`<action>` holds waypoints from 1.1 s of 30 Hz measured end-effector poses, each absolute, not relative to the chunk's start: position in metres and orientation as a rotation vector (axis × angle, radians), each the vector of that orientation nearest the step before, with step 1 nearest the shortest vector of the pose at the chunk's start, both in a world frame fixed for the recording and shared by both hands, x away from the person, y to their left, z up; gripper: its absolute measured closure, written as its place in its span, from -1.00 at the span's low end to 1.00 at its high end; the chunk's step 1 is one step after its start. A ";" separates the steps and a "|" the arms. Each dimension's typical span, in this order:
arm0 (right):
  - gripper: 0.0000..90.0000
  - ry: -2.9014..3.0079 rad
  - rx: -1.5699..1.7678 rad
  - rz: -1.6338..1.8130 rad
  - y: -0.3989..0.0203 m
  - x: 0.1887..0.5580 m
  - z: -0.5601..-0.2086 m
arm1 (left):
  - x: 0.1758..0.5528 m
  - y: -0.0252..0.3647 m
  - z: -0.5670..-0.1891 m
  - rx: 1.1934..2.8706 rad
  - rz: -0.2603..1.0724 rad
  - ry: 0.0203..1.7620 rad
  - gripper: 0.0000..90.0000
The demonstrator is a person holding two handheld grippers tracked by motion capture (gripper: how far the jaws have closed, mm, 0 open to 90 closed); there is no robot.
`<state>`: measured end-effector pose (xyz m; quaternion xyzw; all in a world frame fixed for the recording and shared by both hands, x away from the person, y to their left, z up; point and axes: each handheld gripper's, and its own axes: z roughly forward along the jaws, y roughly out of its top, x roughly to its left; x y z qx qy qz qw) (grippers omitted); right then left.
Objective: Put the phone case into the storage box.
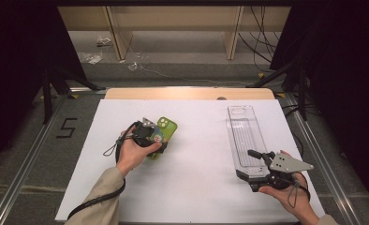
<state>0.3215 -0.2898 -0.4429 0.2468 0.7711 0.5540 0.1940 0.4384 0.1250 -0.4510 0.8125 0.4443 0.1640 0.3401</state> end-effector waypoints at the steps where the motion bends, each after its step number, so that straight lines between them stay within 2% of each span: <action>1: -0.60 2.158 0.693 1.556 -0.289 0.322 -0.442 | 0.437 0.125 -0.451 2.109 0.432 1.152 -0.64; 33: -0.61 2.095 0.741 1.590 -0.277 0.334 -0.434 | 0.398 0.112 -0.440 2.018 0.475 1.016 -0.64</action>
